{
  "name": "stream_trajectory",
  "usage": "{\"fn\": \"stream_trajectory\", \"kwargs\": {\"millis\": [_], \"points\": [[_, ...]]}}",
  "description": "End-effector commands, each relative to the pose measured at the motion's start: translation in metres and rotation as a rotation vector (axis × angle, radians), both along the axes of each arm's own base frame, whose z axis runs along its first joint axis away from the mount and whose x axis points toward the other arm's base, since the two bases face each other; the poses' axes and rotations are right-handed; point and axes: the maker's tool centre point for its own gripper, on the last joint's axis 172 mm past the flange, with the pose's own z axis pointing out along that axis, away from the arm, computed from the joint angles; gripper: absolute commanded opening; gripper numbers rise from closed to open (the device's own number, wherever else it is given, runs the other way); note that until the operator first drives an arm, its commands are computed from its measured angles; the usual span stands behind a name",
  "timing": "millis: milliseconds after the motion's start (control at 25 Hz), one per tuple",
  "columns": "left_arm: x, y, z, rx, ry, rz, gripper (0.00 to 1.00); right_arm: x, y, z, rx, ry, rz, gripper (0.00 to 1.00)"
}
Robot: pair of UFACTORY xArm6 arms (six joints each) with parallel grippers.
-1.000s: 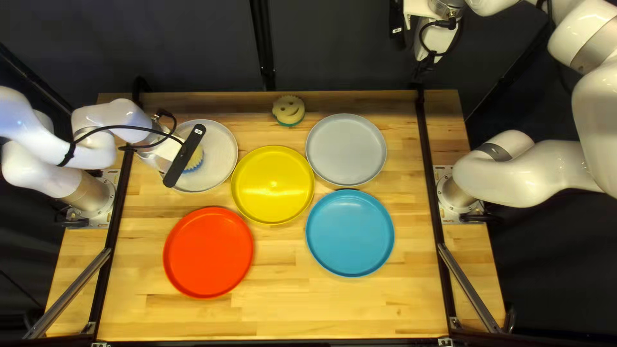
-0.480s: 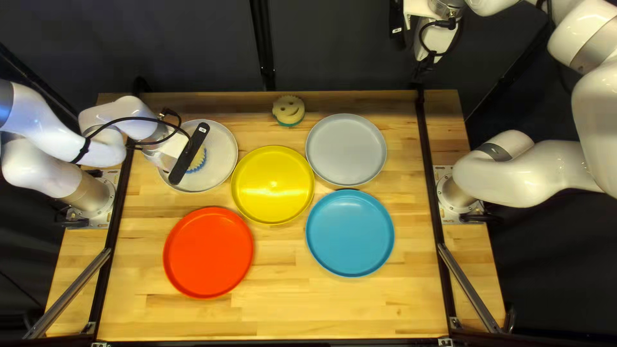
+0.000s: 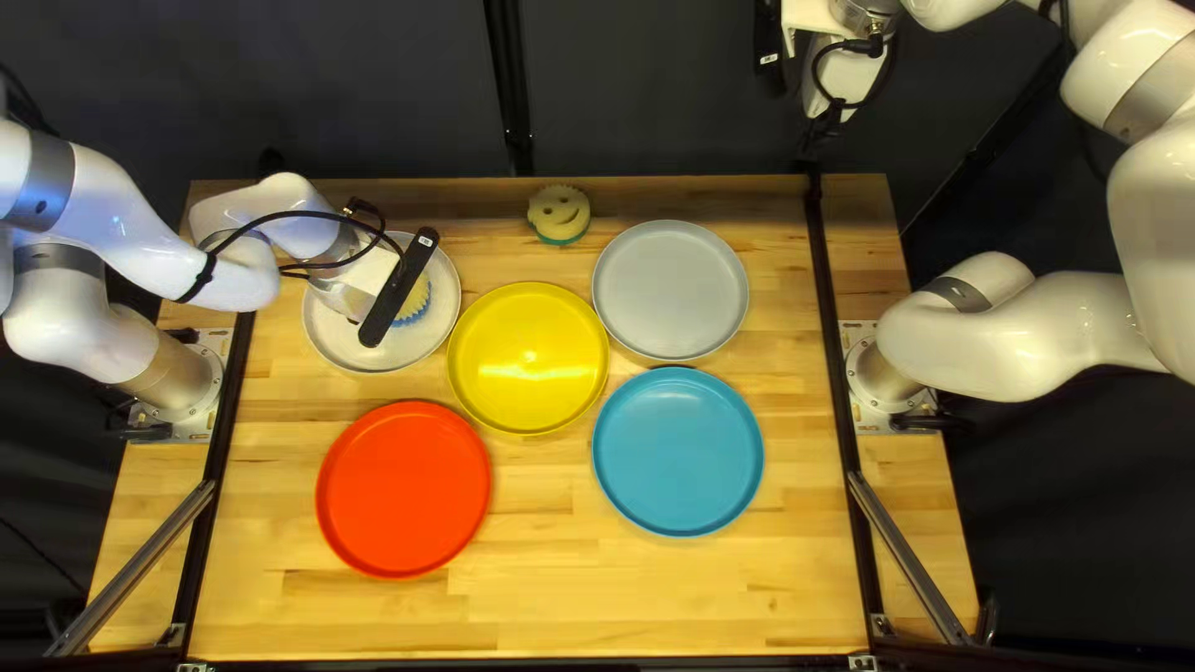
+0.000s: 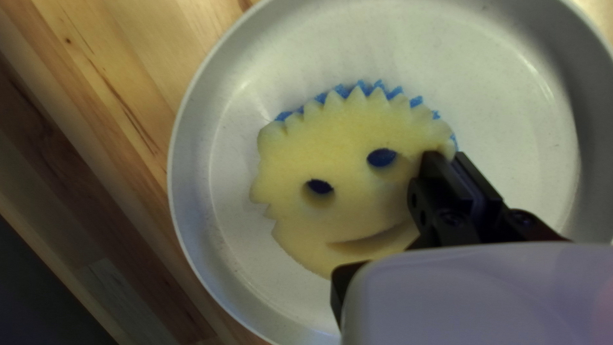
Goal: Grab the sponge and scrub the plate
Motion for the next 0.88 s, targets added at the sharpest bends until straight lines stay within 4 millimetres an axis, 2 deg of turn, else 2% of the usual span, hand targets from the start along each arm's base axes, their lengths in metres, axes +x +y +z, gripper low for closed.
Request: {"fn": "stream_trajectory", "kwargs": {"millis": [40,240,400,480,680,880], "points": [[-0.019,0.003,-0.003,-0.011,0.011,0.012,0.0,0.0,0.0,0.0,0.0,0.0,0.0,1.0],[-0.038,0.01,-0.009,-0.022,0.026,0.03,0.0,0.0,0.0,0.0,0.0,0.0,0.0,1.0],[-0.041,0.017,-0.011,-0.029,0.032,0.042,0.0,0.0,0.0,0.0,0.0,0.0,0.0,1.0],[-0.039,0.02,-0.01,-0.03,0.033,0.045,0.0,0.0,0.0,0.0,0.0,0.0,0.0,1.0],[-0.017,0.033,-0.006,-0.031,0.027,0.046,0.0,0.0,0.0,0.0,0.0,0.0,0.0,1.0],[-0.002,0.037,-0.003,-0.031,0.02,0.035,0.0,0.0,0.0,0.0,0.0,0.0,0.0,1.0]]}}
